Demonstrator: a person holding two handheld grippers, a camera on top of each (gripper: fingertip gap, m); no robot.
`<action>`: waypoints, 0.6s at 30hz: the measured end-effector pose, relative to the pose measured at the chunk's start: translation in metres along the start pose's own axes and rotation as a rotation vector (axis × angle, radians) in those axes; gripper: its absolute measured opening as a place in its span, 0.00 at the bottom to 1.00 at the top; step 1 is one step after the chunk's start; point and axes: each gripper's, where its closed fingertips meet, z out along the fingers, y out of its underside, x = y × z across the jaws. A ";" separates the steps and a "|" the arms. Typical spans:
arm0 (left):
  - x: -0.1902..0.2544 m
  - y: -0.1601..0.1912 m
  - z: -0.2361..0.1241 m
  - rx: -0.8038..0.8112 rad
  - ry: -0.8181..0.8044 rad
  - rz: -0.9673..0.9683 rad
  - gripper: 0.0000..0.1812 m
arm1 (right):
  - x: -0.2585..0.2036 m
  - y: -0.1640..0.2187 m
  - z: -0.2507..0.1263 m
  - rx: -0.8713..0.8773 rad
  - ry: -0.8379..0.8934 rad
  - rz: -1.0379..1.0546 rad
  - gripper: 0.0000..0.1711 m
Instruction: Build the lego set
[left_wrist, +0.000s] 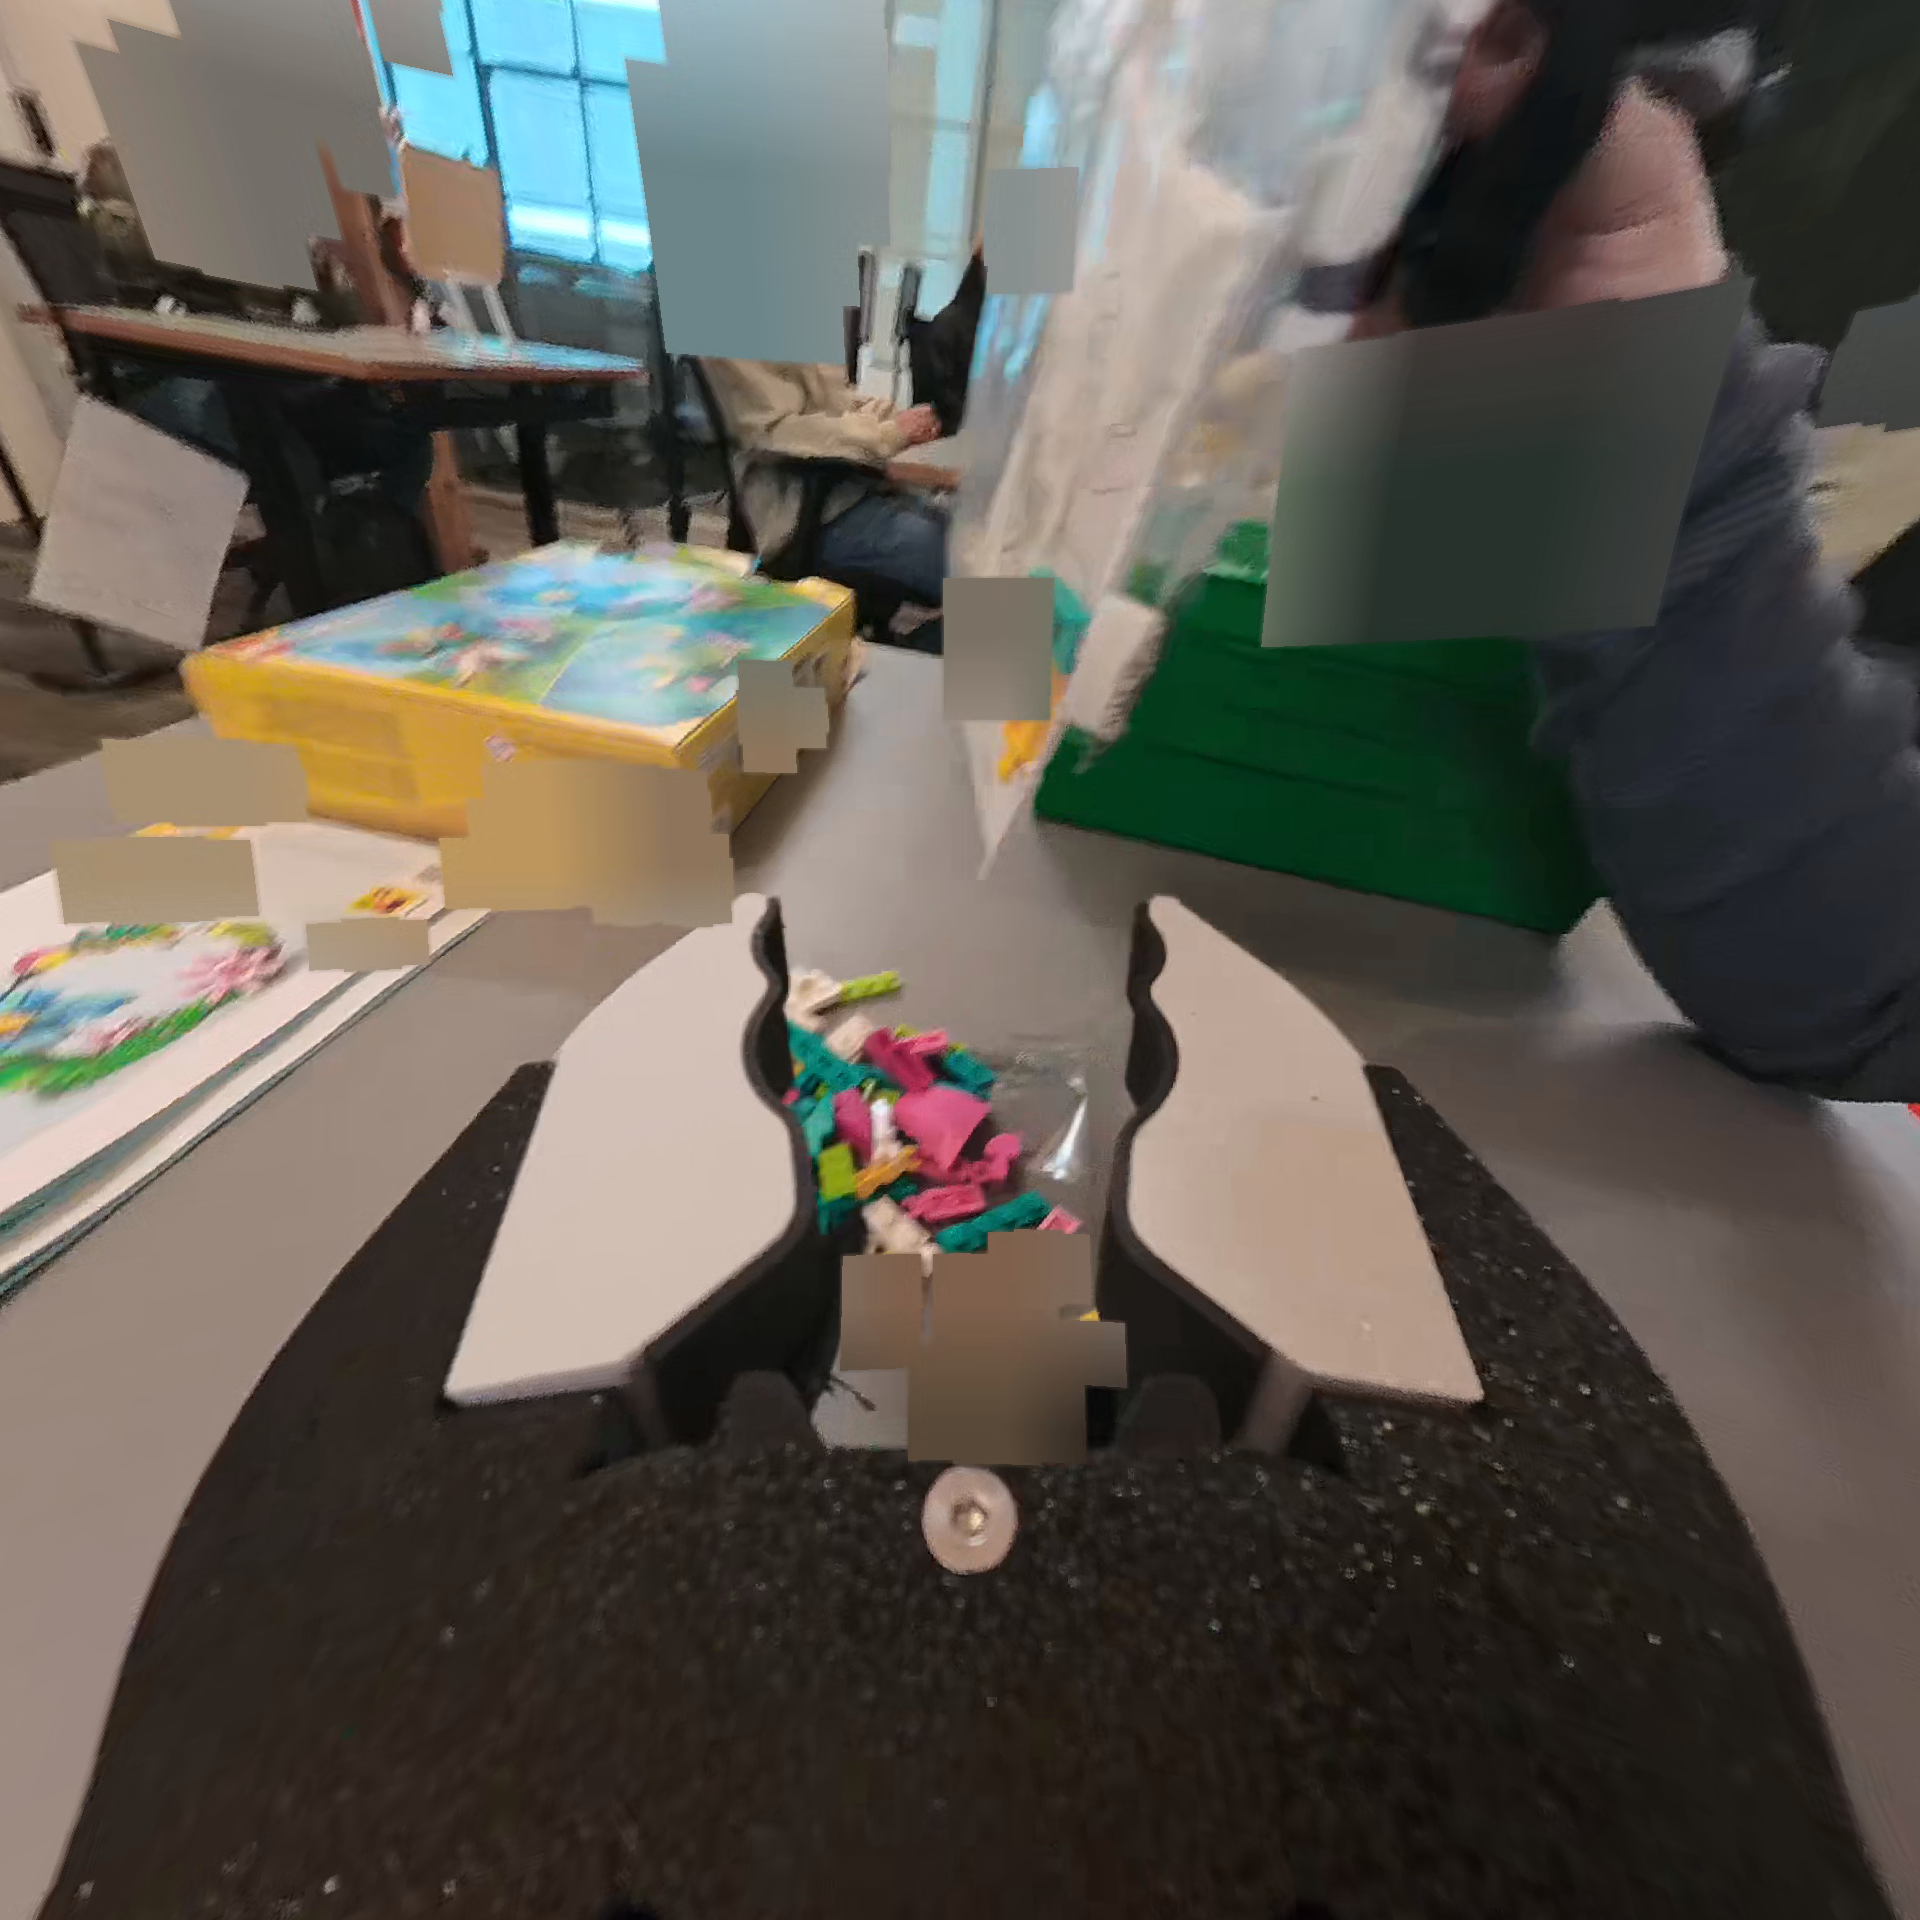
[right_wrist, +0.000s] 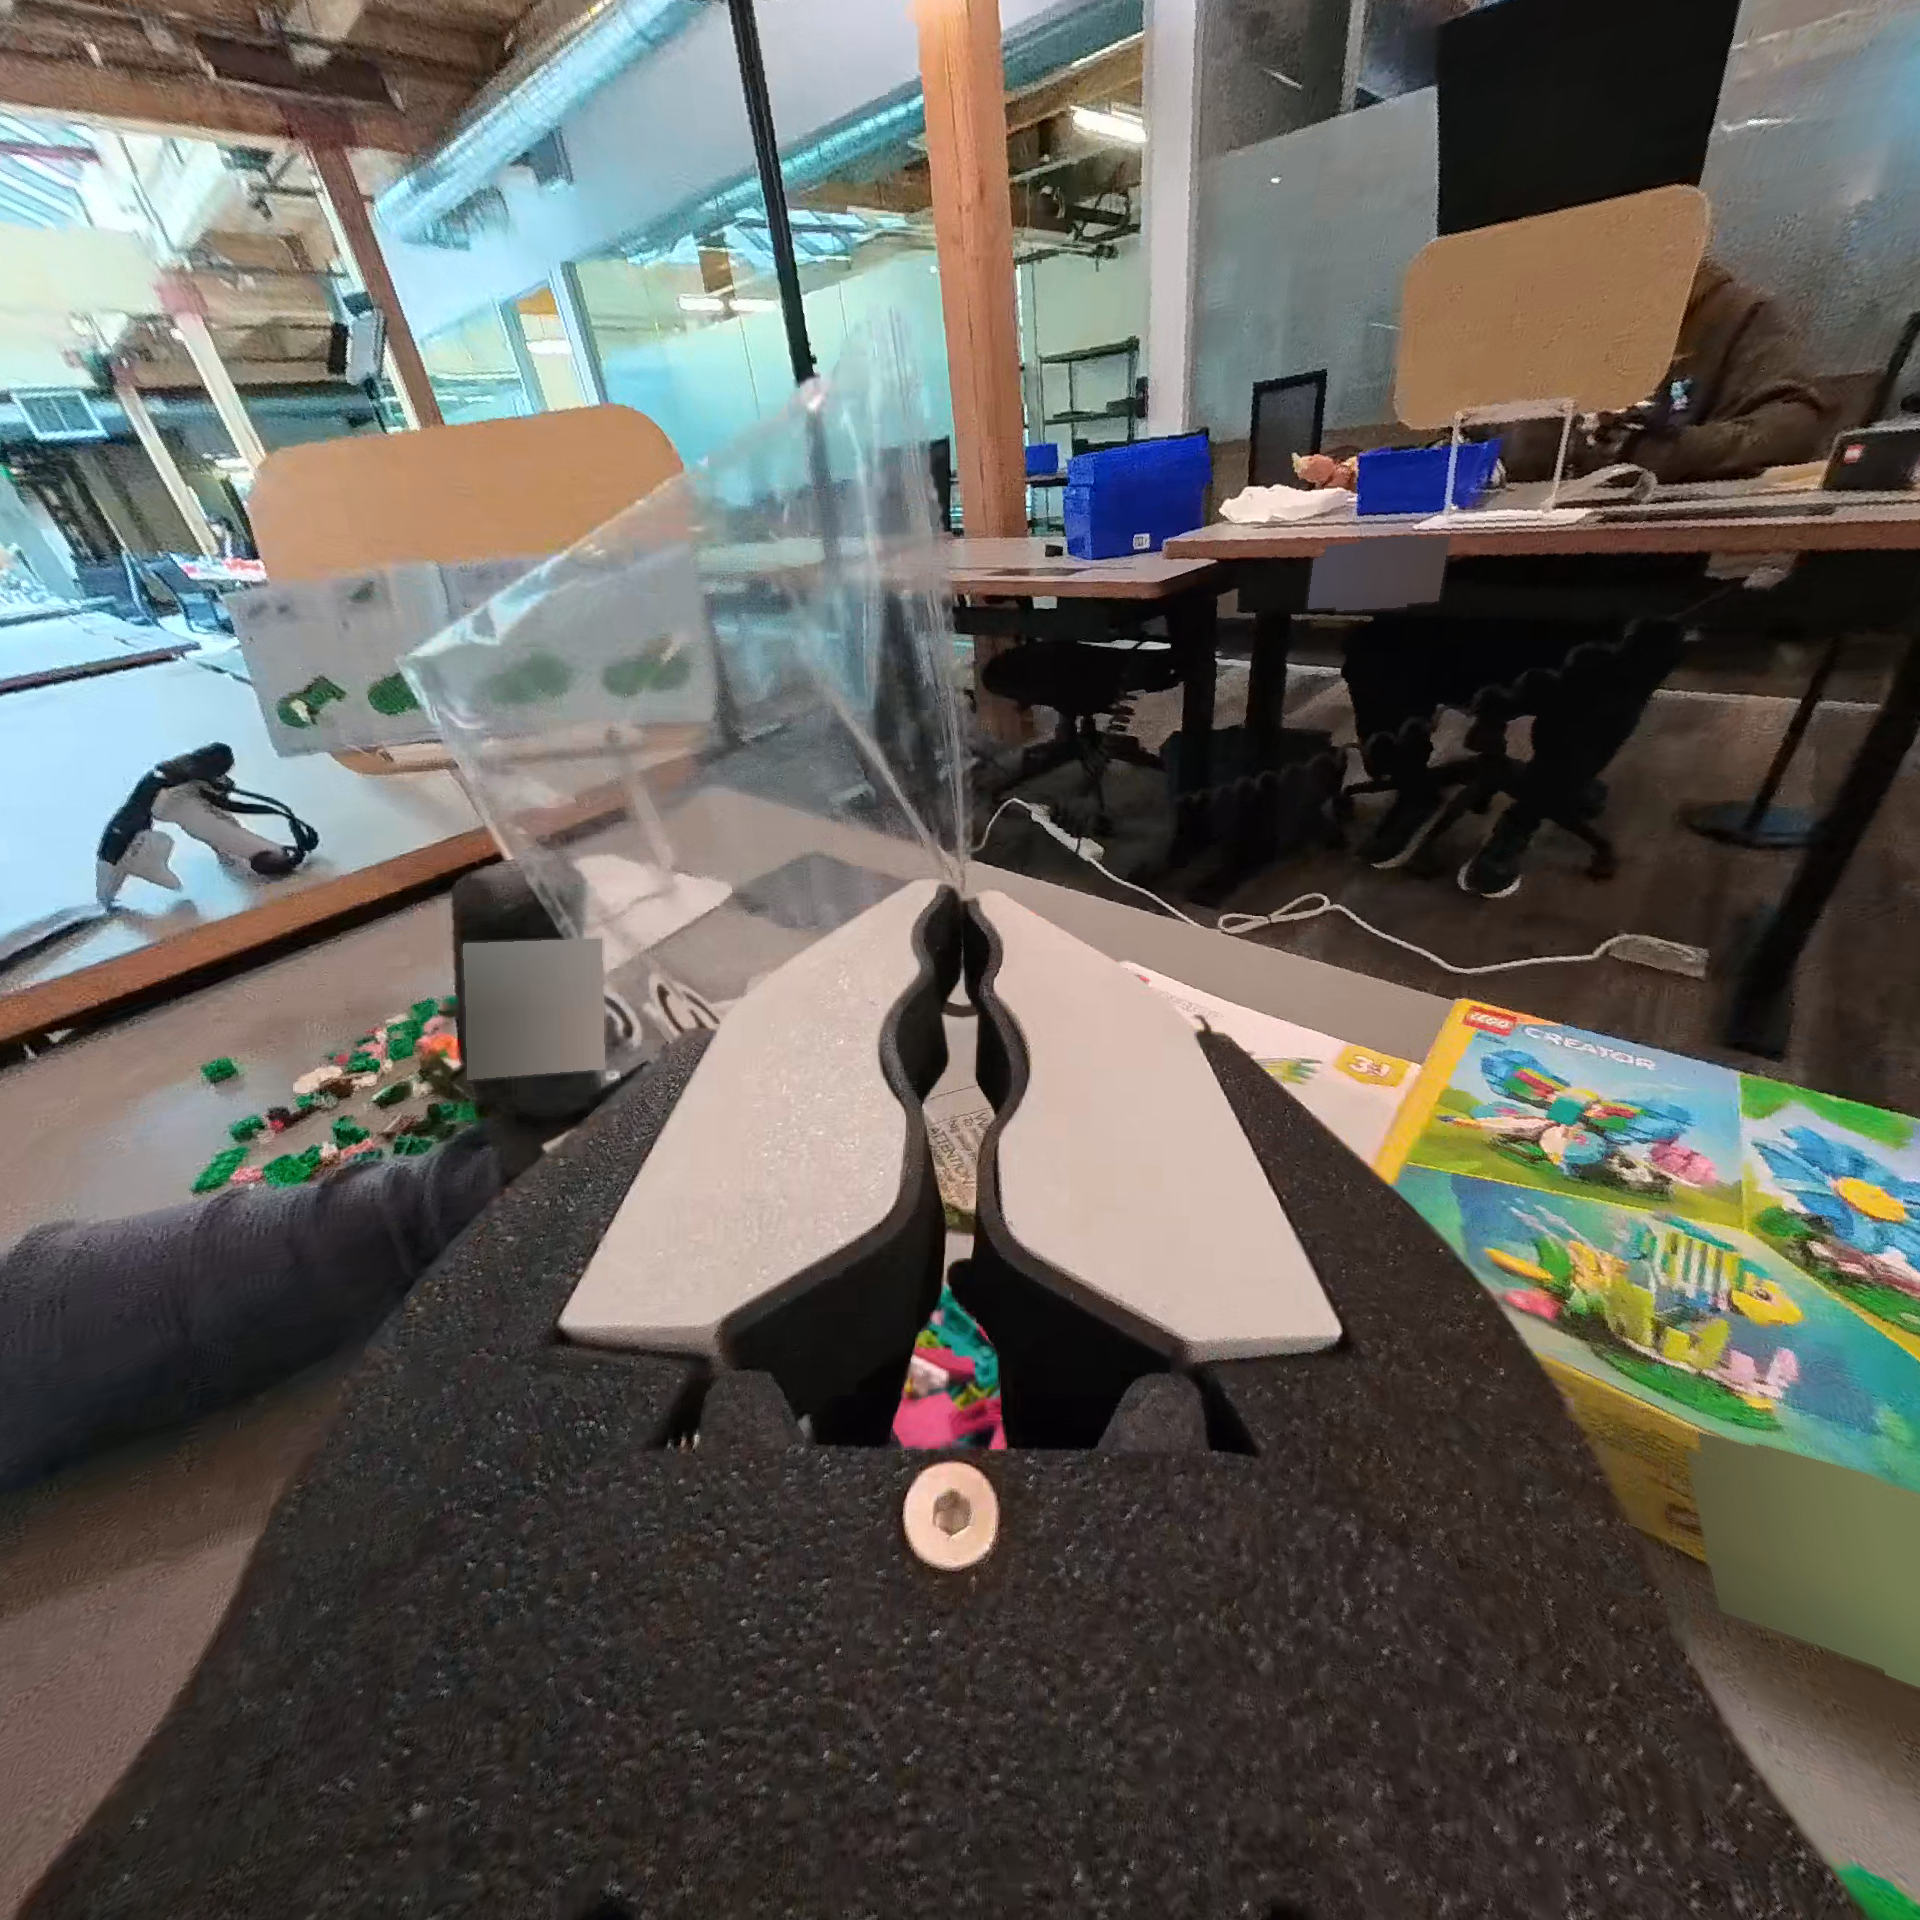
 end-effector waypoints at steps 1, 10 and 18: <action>0.006 -0.005 0.001 0.027 0.017 0.017 0.32 | 0.000 -0.001 -0.001 0.007 0.010 0.008 0.00; 0.010 -0.014 0.009 0.056 -0.102 0.079 0.17 | -0.011 -0.003 0.003 0.024 -0.043 0.085 0.00; 0.010 -0.014 0.013 0.060 -0.188 0.173 0.04 | -0.018 -0.003 0.006 0.038 -0.086 0.145 0.00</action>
